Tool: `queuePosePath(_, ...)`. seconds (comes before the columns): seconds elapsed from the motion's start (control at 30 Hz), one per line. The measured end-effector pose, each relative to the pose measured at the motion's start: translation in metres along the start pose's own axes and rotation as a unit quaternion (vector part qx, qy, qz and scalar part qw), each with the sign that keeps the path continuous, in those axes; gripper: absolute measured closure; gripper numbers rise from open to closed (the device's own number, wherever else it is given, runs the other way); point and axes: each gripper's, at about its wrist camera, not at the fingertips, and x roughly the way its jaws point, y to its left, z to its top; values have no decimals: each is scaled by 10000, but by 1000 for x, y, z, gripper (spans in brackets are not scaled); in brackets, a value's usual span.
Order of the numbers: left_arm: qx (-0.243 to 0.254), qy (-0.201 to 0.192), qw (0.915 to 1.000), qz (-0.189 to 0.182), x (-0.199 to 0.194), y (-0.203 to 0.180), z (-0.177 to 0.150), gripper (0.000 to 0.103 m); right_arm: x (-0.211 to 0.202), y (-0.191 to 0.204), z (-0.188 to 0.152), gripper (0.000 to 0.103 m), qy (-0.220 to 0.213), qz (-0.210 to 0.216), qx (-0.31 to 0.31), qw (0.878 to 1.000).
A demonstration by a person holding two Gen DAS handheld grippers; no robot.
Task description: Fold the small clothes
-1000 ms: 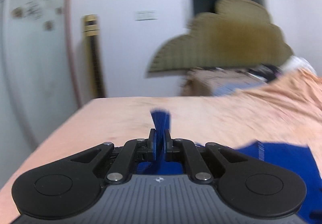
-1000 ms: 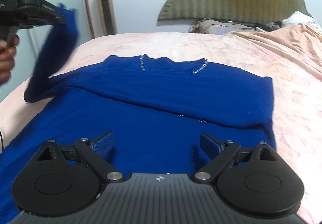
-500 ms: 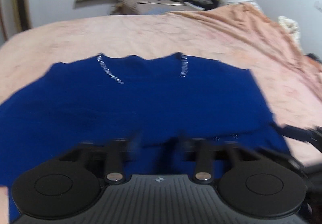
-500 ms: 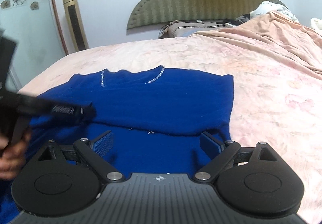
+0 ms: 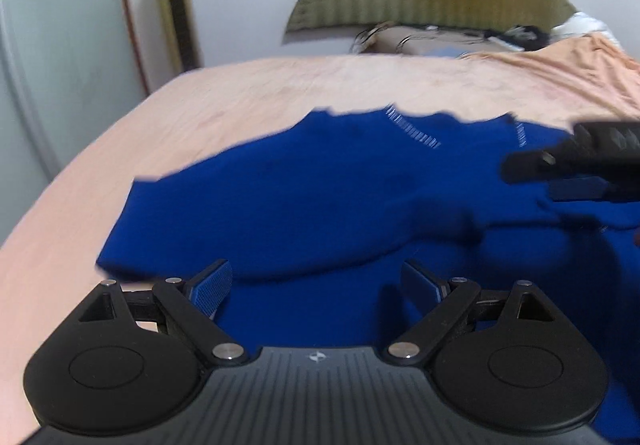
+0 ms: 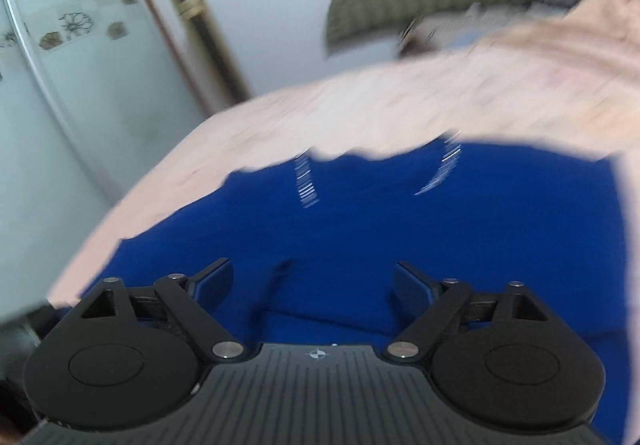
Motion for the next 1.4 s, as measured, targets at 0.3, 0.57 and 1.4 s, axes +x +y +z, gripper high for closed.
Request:
queuePosePath(0.3, 23, 82, 10000, 12, -4, 8, -5, 11, 59, 5, 16, 66, 661, 722, 804, 9919)
queuePosePath(0.57, 133, -84, 9983, 560, 7, 19, 13, 11, 33, 18, 44, 95, 12, 188, 211, 9996)
queuePosePath(1.4, -423, 211, 9973, 561, 29, 35, 37, 11, -78, -122, 12, 95, -860, -1703, 854, 9779)
